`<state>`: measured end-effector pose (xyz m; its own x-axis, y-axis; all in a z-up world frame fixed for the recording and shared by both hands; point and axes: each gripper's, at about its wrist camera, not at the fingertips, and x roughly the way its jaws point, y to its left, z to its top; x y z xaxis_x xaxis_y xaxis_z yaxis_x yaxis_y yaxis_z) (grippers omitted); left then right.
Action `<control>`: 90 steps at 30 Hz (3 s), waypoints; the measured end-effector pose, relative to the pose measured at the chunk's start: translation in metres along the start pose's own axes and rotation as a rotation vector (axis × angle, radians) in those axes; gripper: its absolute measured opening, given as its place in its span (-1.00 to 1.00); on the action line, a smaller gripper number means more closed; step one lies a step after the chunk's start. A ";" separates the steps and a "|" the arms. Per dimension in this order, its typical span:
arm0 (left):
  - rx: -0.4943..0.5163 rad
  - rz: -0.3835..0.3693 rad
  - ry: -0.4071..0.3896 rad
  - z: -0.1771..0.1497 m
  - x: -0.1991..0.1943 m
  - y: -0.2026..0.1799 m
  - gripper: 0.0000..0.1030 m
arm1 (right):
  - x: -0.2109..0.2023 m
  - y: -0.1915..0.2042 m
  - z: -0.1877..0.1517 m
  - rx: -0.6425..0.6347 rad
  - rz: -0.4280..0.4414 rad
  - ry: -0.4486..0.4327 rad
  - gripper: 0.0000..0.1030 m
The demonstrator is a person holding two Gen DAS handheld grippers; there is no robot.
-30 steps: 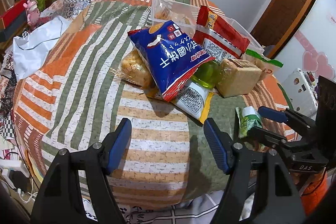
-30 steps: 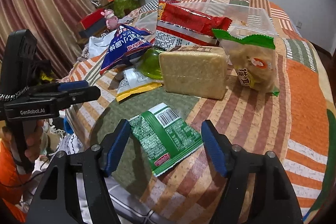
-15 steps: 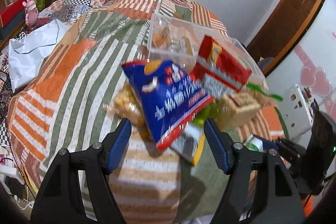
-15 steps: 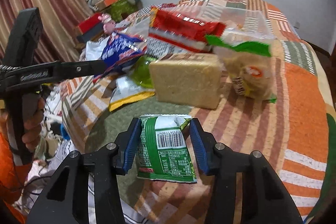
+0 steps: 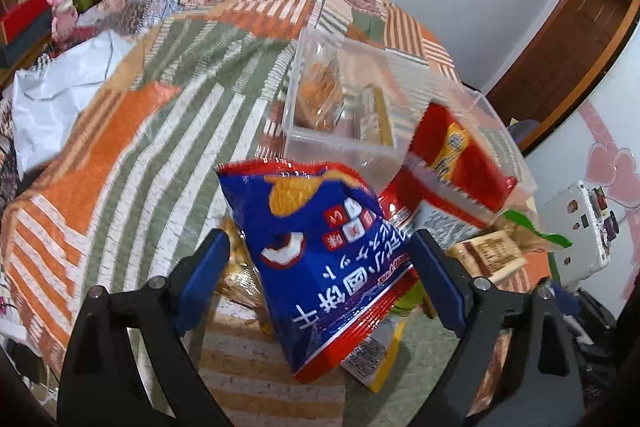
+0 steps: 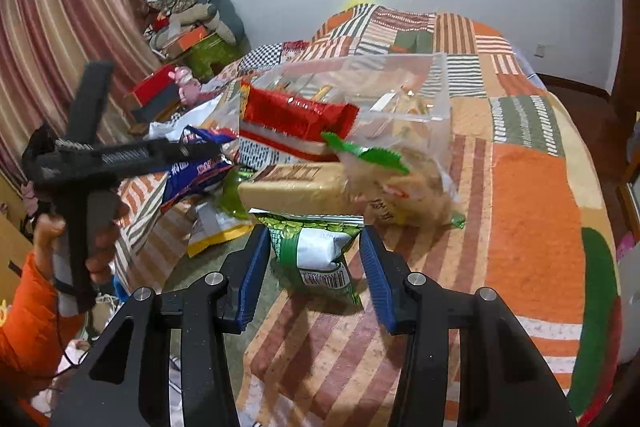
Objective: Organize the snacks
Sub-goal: 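Grasp the green pea bag with the right tool while the left grasps the blue chip bag, then lift the green pea bag and blue chip bag toward the clear box, then lower both bags into the clear box and open both tools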
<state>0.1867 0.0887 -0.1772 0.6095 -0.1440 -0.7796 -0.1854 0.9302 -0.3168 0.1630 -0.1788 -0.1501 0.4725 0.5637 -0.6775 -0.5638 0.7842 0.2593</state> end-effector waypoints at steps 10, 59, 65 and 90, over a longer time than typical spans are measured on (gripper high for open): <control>0.105 0.016 -0.067 -0.012 0.001 -0.011 0.56 | -0.003 -0.005 0.013 0.003 0.005 -0.021 -0.56; 0.246 -0.055 -0.306 -0.012 -0.099 -0.043 0.00 | -0.034 -0.004 0.032 -0.022 -0.032 -0.121 -0.28; 0.259 -0.048 -0.340 0.009 -0.099 -0.047 0.00 | -0.038 -0.009 0.060 -0.013 -0.044 -0.204 -0.28; 0.230 -0.017 -0.245 0.084 -0.005 -0.035 0.00 | 0.030 -0.036 0.117 -0.005 -0.022 -0.139 -0.27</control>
<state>0.2552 0.0849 -0.1170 0.7832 -0.1006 -0.6136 -0.0117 0.9843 -0.1763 0.2768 -0.1595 -0.0988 0.5737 0.5771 -0.5812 -0.5553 0.7957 0.2420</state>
